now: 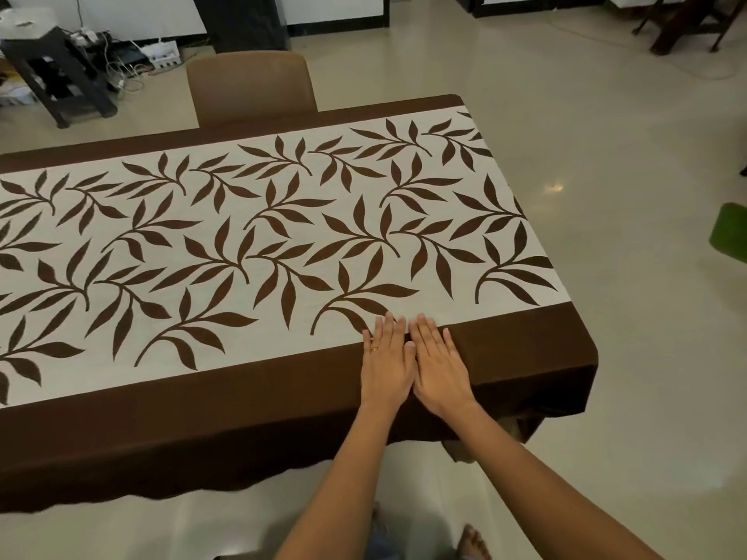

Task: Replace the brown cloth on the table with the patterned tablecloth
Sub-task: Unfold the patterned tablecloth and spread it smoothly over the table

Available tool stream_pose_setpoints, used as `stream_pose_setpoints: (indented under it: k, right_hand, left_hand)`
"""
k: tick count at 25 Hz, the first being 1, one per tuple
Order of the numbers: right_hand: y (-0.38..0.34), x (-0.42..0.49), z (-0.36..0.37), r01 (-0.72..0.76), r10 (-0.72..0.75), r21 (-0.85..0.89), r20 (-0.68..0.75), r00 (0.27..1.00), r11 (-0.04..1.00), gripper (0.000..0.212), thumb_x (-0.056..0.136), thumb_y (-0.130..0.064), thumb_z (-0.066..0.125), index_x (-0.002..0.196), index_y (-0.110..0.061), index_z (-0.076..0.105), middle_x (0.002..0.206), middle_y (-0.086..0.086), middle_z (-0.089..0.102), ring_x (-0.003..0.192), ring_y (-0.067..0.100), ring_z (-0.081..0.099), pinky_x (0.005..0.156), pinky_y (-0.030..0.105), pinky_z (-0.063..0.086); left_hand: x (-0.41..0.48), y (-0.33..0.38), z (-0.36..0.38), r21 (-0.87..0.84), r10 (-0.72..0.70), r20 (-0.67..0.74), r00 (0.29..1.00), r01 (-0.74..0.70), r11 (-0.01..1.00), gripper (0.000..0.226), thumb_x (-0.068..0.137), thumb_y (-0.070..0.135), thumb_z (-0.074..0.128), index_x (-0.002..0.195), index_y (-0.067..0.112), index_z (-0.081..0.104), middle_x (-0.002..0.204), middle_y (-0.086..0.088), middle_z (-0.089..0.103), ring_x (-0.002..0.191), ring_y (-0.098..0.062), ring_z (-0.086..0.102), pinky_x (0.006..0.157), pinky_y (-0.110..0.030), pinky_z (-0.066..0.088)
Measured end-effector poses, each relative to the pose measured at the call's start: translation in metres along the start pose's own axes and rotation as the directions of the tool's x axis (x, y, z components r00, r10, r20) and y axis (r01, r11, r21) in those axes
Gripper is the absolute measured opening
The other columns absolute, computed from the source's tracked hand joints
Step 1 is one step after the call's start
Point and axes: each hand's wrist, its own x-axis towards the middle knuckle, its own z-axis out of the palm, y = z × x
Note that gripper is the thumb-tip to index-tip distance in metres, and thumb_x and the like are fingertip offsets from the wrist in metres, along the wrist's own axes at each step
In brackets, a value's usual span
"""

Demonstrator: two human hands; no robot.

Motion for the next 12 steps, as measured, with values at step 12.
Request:
stream_pose_setpoints:
  k: [12]
  right_hand:
    - [0.118,-0.023,-0.039,-0.043,0.044,0.018,-0.016,0.999,0.999,0.071,0.09,-0.048,-0.002,0.152,-0.015,-0.002,0.16,0.001,-0.006,0.146,0.013,-0.011,0.119,0.036,-0.007]
  left_hand:
    - [0.002,0.021,0.016,0.11,-0.105,-0.098,0.99,0.115,0.987,0.067,0.093,0.048,0.007,0.153,0.02,0.008,0.16,0.0,-0.002,0.147,-0.015,-0.009,0.119,-0.036,-0.009]
